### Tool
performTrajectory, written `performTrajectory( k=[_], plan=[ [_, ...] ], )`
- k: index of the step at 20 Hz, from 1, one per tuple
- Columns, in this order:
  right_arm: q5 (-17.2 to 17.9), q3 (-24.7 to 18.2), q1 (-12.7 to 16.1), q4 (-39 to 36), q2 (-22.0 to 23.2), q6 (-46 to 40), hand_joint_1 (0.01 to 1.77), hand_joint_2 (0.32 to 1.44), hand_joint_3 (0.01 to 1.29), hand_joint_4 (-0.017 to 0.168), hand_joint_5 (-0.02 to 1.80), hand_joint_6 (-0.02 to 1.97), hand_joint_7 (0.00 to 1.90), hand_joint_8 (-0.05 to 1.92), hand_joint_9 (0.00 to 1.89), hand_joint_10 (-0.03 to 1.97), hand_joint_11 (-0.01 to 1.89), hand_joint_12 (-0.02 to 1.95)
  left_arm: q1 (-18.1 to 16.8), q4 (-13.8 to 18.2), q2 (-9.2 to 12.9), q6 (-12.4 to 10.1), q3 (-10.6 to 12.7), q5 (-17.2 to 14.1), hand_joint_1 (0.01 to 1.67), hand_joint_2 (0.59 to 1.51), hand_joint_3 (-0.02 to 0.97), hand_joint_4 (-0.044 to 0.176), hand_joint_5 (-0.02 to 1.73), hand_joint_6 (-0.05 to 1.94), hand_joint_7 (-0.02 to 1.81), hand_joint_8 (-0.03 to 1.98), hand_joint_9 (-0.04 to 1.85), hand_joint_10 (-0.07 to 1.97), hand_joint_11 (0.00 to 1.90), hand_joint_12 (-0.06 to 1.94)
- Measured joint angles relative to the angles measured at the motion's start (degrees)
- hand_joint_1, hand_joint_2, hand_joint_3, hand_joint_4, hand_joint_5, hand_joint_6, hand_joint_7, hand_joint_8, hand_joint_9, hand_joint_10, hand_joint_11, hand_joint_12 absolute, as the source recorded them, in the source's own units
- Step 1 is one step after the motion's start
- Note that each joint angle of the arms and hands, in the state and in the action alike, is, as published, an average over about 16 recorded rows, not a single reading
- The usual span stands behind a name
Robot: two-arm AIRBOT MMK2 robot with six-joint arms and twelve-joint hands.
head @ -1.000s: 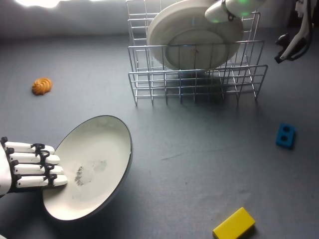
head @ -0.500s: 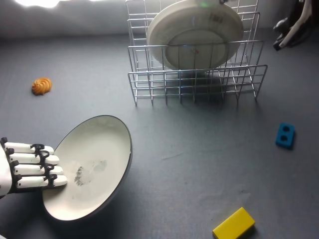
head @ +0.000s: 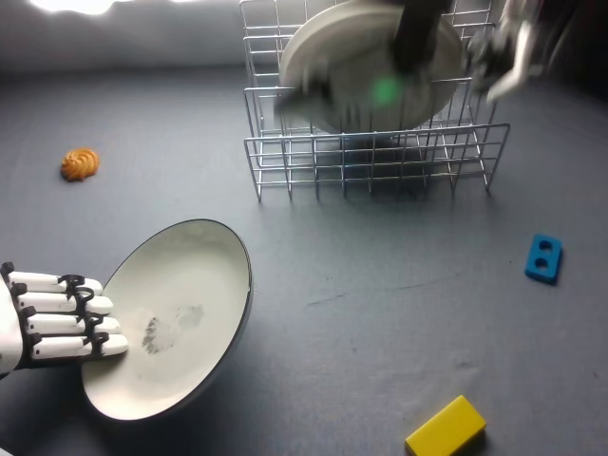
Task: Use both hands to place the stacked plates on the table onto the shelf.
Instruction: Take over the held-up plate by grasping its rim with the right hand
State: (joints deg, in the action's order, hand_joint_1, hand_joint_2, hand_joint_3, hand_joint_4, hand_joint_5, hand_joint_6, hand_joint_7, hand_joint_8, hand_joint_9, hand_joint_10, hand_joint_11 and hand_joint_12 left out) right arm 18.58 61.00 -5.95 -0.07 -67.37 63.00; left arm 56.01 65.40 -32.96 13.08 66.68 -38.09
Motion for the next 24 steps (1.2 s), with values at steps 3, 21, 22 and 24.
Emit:
performTrajectory(
  k=[3,21,22,24],
  plan=[
    [2.4,-2.6,-3.5,-3.6,-1.6,3.5,1.03,0.92,0.02,0.004,0.07,0.03,0.08,0.01,0.06,0.03,0.02,0.20,0.0,-0.2,0.0,0.1,0.0,0.0,0.02,1.118,0.006,-0.012,-0.01,-0.03,0.01,0.00,-0.01,-0.02,0.01,-0.02],
    [5.4,2.3,-18.0,-5.3,-16.4,14.6,1.10,0.93,0.02,0.004,0.06,0.03,0.05,0.01,0.05,0.01,0.01,0.41,0.1,-0.7,0.0,0.3,-0.2,0.2,0.02,1.113,0.006,-0.012,-0.01,-0.03,0.01,0.00,-0.01,-0.02,0.01,-0.03],
    [5.5,2.8,-18.3,-5.3,-16.9,14.7,1.11,0.93,0.02,0.004,0.07,0.03,0.07,0.01,0.06,0.01,0.01,0.46,0.1,-0.7,0.0,0.3,-0.2,0.2,0.02,1.112,0.006,-0.012,-0.01,-0.03,0.01,0.00,-0.01,-0.02,0.01,-0.03],
    [5.8,3.8,-18.7,-5.3,-17.8,14.9,1.12,0.94,0.02,0.004,0.10,0.03,0.10,0.01,0.09,0.02,0.01,0.58,0.1,-0.7,0.0,0.4,-0.2,0.2,0.02,1.111,0.006,-0.012,-0.01,-0.03,0.01,0.00,-0.01,-0.02,0.01,-0.03]
  ],
)
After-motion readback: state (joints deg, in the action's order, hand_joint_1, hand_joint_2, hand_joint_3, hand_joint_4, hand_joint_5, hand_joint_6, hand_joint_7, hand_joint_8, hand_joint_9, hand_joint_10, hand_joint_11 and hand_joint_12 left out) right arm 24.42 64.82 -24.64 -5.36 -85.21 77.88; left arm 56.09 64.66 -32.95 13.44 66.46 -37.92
